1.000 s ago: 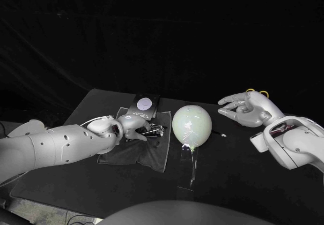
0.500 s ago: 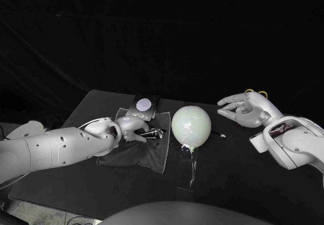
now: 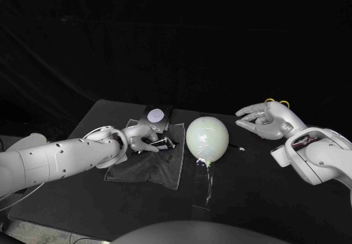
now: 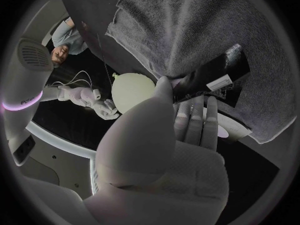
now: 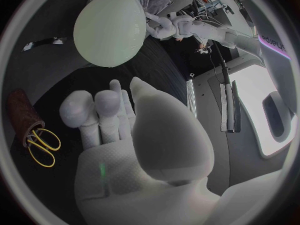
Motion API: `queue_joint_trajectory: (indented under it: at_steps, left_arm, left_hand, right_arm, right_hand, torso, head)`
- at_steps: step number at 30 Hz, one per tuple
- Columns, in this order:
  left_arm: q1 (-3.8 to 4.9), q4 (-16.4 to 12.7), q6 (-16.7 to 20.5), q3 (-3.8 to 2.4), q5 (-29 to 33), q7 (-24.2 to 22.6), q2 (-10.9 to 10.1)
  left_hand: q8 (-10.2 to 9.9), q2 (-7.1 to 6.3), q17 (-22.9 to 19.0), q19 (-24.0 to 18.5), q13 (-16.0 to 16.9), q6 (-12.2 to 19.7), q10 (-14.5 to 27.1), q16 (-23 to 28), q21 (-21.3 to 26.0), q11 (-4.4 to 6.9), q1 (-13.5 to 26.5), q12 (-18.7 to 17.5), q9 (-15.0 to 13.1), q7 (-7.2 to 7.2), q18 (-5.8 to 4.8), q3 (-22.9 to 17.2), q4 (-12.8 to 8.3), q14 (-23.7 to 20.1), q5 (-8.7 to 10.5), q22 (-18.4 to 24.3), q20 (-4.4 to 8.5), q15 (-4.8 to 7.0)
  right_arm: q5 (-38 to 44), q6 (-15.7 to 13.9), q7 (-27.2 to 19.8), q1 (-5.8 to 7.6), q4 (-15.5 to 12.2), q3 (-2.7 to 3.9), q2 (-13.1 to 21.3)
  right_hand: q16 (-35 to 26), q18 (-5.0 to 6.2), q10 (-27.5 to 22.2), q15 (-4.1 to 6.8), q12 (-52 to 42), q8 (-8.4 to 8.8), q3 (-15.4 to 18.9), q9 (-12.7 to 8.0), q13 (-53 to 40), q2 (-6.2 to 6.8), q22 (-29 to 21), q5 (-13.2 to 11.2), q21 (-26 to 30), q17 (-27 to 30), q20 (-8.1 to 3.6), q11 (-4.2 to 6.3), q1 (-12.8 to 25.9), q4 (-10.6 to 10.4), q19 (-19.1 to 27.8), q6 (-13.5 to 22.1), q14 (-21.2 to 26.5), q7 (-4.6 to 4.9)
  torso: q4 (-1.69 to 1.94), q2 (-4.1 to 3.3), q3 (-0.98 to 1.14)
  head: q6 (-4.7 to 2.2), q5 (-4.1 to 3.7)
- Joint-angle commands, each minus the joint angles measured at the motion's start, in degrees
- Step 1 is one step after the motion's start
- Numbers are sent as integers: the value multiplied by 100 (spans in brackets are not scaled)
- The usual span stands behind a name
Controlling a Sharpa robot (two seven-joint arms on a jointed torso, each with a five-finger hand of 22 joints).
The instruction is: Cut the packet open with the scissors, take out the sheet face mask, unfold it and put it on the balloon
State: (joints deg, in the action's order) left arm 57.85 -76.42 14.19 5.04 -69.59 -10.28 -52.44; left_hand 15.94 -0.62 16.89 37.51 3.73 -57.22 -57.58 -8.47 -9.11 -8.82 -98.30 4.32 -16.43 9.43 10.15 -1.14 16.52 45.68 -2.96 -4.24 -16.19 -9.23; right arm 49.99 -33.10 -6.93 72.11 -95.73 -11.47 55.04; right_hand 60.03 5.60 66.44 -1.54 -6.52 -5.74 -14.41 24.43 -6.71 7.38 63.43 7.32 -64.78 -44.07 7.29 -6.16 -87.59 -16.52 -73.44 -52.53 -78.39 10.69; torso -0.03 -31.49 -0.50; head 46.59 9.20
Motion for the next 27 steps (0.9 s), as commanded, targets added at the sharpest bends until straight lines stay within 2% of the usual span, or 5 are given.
queue_joint_trajectory:
  at_steps: [1, 7, 15, 21, 27]
  left_arm:
    - [45, 26, -355, -9, 936, 26, -11]
    - [88, 55, -331, -15, 1220, 5, -19]
    - [125, 19, -71, -36, 1762, -189, -45]
    - [292, -84, 62, -82, 2403, -368, -101]
    - [544, -307, -31, -119, 2787, -440, -164]
  left_hand:
    - [53, 83, -15, 14, -10, -118, -29, 32, -7, 2, -33, -47, -12, -14, 33, -13, -21, 25, 23, 18, 5, -15]
    - [215, 181, -32, 127, -9, -400, -98, 34, -25, 21, -167, -50, -70, -48, 43, -80, -83, 93, 23, 17, 0, 0]
    - [312, 220, -26, 417, -12, -446, -402, -41, -127, 35, -270, -13, -121, -108, 48, -157, -66, 333, 23, -16, 8, 56]
    - [320, 209, -32, 423, -16, -443, -411, -35, -125, 33, -277, -26, -126, -104, 42, -161, -60, 337, 23, -13, 3, 57]
    - [329, 197, -39, 426, -18, -438, -423, -27, -121, 20, -284, -40, -132, -95, 29, -165, -53, 340, 23, -9, -15, 58]
  right_arm:
    - [18, 87, -39, -1, 8, 2, -10]
    - [18, 92, -33, -1, 22, 2, -14]
    - [24, 71, -41, 0, 24, 4, -10]
    - [50, 65, -56, 37, 22, 17, 4]
    - [120, 155, -45, 208, 35, 31, -7]
  right_hand:
    - [12, 97, 43, 16, 21, 3, -42, 9, 13, 2, -15, 38, -7, 5, 2, -9, 68, 9, 26, -27, 11, 9]
    - [12, 97, 43, 16, 21, 3, -42, 9, 13, 2, -15, 38, -7, 5, 2, -9, 68, 9, 26, -27, 11, 9]
    - [17, 96, 38, 16, 28, 7, -63, 11, 22, -1, -10, 34, -9, -1, 2, -8, 66, 13, 26, -25, 14, 8]
    - [35, 93, 73, 23, 23, -4, -132, 24, 40, -9, 14, 24, -24, -17, -2, 4, 45, 27, 17, -57, 13, -5]
    - [198, 44, 654, 161, -274, -83, -340, 86, -99, -29, 275, -126, -262, -210, -104, 185, -62, 109, -149, -270, -92, -147]
  torso:
    - [-1, -6, 1]
    - [4, -6, -2]
    - [4, -4, -3]
    - [4, -6, 0]
    - [3, -7, -1]
  head:
    - [-17, -8]
    - [-24, -28]
    - [-74, -51]
    - [-184, -78]
    - [-357, -142]
